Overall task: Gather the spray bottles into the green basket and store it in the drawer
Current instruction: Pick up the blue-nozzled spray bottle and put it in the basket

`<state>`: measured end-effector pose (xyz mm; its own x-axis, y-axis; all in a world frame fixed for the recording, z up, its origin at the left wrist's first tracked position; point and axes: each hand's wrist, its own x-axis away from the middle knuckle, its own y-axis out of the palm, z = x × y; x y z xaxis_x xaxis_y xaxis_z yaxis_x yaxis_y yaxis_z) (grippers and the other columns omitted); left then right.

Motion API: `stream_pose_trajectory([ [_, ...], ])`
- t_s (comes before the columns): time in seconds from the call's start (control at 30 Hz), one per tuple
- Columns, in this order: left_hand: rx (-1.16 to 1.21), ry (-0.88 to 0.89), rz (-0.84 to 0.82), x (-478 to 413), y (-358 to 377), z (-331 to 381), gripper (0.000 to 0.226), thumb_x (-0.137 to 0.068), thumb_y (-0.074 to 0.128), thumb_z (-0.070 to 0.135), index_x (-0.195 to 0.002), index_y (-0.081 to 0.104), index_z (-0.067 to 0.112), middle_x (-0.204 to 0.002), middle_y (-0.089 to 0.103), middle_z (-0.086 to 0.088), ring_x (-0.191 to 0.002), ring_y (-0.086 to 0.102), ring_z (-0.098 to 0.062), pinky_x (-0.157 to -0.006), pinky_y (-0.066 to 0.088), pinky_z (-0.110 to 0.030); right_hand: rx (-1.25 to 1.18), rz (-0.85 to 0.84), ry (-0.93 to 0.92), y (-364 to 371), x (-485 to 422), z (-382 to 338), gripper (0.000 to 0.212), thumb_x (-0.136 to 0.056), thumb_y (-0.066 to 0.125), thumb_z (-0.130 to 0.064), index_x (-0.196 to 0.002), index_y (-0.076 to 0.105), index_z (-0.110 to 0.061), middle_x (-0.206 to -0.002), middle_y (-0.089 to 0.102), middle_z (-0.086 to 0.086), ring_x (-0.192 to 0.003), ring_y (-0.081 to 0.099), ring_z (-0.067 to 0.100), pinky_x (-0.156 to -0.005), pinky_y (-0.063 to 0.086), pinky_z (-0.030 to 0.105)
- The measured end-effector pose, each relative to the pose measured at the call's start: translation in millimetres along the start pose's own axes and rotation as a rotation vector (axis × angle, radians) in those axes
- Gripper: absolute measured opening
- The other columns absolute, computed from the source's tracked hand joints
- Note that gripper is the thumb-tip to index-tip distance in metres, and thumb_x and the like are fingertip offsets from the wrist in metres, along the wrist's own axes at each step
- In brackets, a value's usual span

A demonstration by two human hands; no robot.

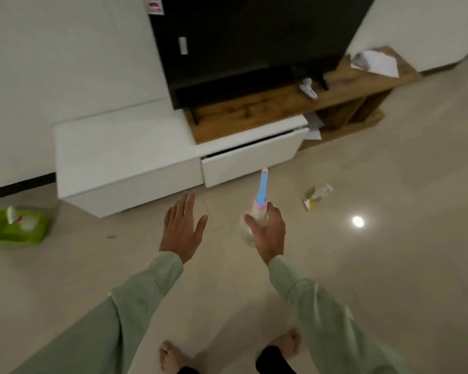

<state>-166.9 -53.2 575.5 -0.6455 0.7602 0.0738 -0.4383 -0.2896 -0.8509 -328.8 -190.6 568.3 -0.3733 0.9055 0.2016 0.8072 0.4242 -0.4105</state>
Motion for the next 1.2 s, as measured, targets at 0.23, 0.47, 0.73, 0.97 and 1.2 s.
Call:
stream_pose_trajectory([
  [0.23, 0.098, -0.147, 0.122, 56, -132, -160, 0.061, -0.101, 0.04, 0.042, -0.154, 0.022, 0.017, -0.16, 0.03, -0.006, -0.148, 0.026, -0.022, -0.122, 0.021, -0.039, -0.02, -0.201, -0.137, 186, 78, -109, 0.038, -0.081, 0.078, -0.029, -0.114, 0.06, -0.021, -0.107, 0.063, -0.002, -0.098, 0.06, 0.018, -0.081, 0.046, 0.029],
  [0.47, 0.111, -0.337, 0.203, 68, -228, -306, 0.057, -0.101, 0.043, 0.037, -0.151, 0.028, 0.014, -0.156, 0.036, -0.008, -0.145, 0.033, -0.025, -0.118, 0.03, -0.042, 0.07, -0.378, -0.287, 361, 107, -189, 0.032, -0.083, 0.077, -0.035, -0.106, 0.056, -0.025, -0.105, 0.063, -0.004, -0.098, 0.059, 0.021, -0.083, 0.048, 0.035],
  [0.73, 0.128, -0.492, 0.207, 19, -297, -479, 0.057, -0.1, 0.046, 0.035, -0.15, 0.031, 0.012, -0.153, 0.041, -0.011, -0.14, 0.041, -0.028, -0.114, 0.035, -0.042, 0.151, -0.498, -0.32, 575, 96, -233, 0.035, -0.084, 0.074, -0.041, -0.111, 0.061, -0.023, -0.106, 0.064, -0.007, -0.101, 0.06, 0.02, -0.096, 0.049, 0.049],
  [0.97, 0.146, -0.573, 0.169, -22, -358, -605, 0.056, -0.099, 0.049, 0.03, -0.149, 0.033, 0.01, -0.149, 0.045, -0.013, -0.133, 0.047, -0.032, -0.11, 0.038, -0.042, 0.218, -0.612, -0.278, 727, 99, -275, 0.046, -0.079, 0.076, -0.05, -0.116, 0.062, -0.026, -0.105, 0.055, -0.014, -0.105, 0.055, 0.018, -0.096, 0.046, 0.043],
  [1.2, 0.144, -0.564, 0.047, -55, -394, -735, 0.058, -0.1, 0.048, 0.031, -0.151, 0.029, 0.012, -0.152, 0.04, -0.013, -0.138, 0.043, -0.031, -0.113, 0.035, -0.043, 0.109, -0.58, -0.092, 854, 112, -294, 0.054, -0.072, 0.087, -0.036, -0.118, 0.061, -0.026, -0.115, 0.064, -0.009, -0.106, 0.059, 0.014, -0.085, 0.046, 0.025],
])
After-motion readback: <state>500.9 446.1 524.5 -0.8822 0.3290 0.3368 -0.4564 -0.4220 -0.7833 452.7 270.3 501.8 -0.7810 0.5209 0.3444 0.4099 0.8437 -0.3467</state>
